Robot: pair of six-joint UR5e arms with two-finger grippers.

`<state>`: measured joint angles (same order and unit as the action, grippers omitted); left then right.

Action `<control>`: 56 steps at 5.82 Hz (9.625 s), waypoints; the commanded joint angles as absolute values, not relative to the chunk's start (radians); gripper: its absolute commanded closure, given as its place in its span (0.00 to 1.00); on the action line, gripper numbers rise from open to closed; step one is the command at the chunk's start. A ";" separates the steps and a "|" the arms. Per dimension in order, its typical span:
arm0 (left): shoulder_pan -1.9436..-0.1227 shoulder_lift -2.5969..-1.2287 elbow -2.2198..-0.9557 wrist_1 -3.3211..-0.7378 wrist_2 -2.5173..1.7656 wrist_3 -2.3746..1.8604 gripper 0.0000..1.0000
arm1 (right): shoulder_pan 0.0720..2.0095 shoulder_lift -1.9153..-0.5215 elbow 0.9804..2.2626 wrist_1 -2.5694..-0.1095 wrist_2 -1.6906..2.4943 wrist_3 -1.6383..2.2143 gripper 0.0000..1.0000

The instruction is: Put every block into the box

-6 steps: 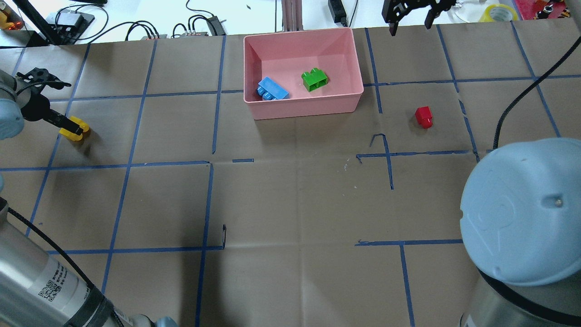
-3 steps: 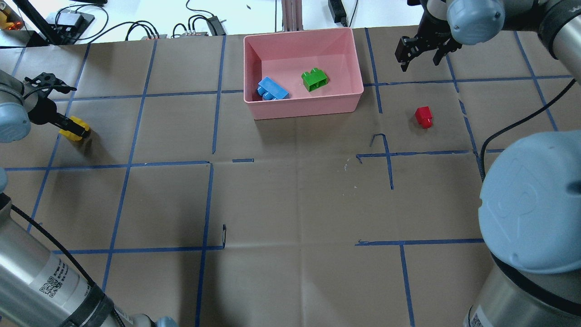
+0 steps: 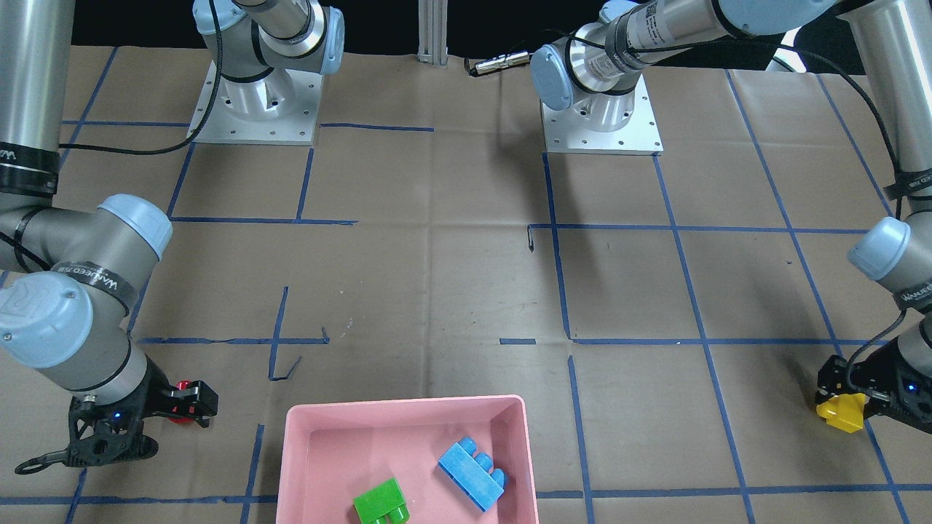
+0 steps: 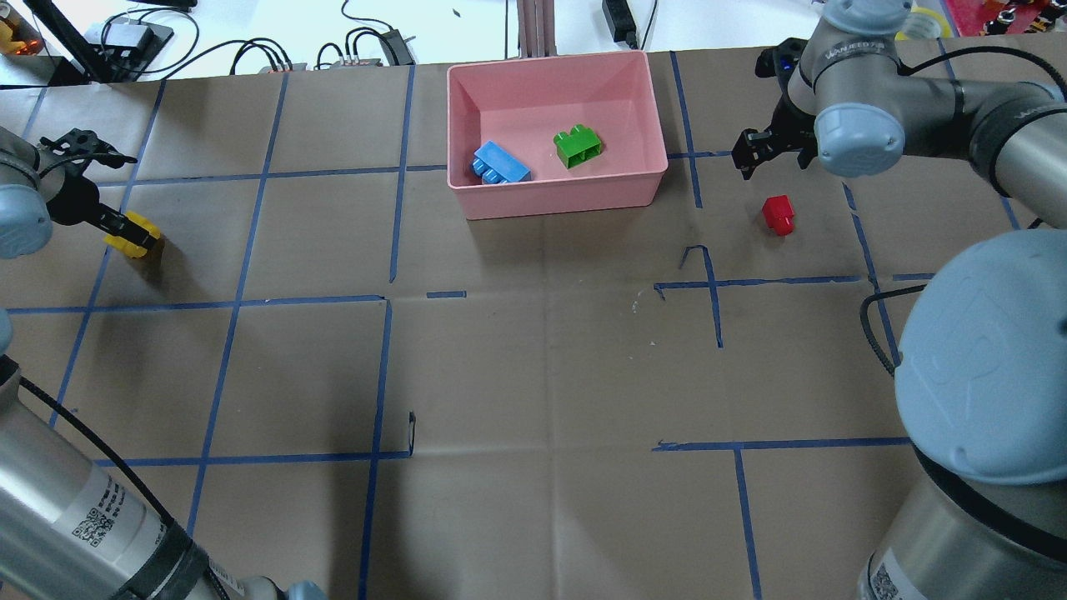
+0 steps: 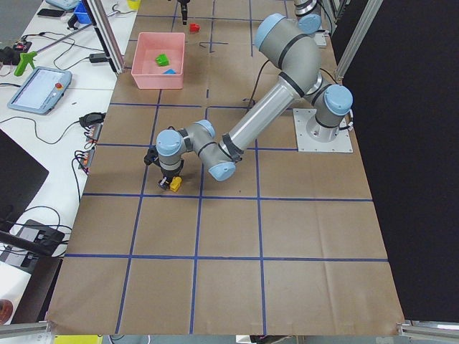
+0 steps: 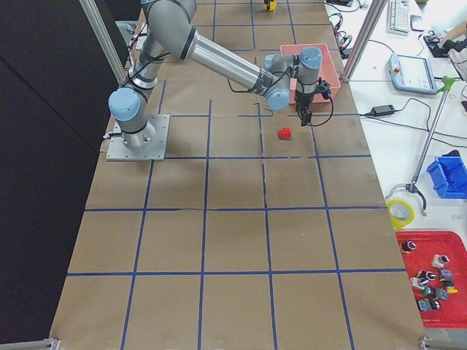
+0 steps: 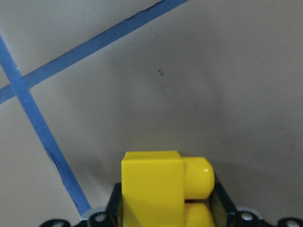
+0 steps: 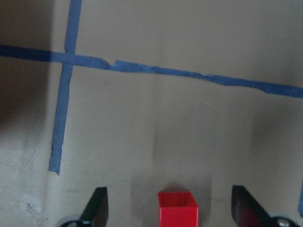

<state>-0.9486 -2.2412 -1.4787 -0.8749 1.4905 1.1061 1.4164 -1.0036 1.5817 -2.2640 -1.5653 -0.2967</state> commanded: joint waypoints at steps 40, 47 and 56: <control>-1.554 -1.554 -1.583 -1.514 1.566 0.163 0.00 | 1.728 -1.098 0.841 -1.464 -1.539 0.201 0.00; -1.554 -1.558 -1.583 -1.511 1.566 0.163 0.00 | 1.723 -1.592 1.568 -1.656 -1.609 0.202 0.01; -1.554 -1.557 -1.585 -1.512 1.565 0.163 0.00 | 1.634 -1.687 1.654 -1.690 -1.598 0.204 0.01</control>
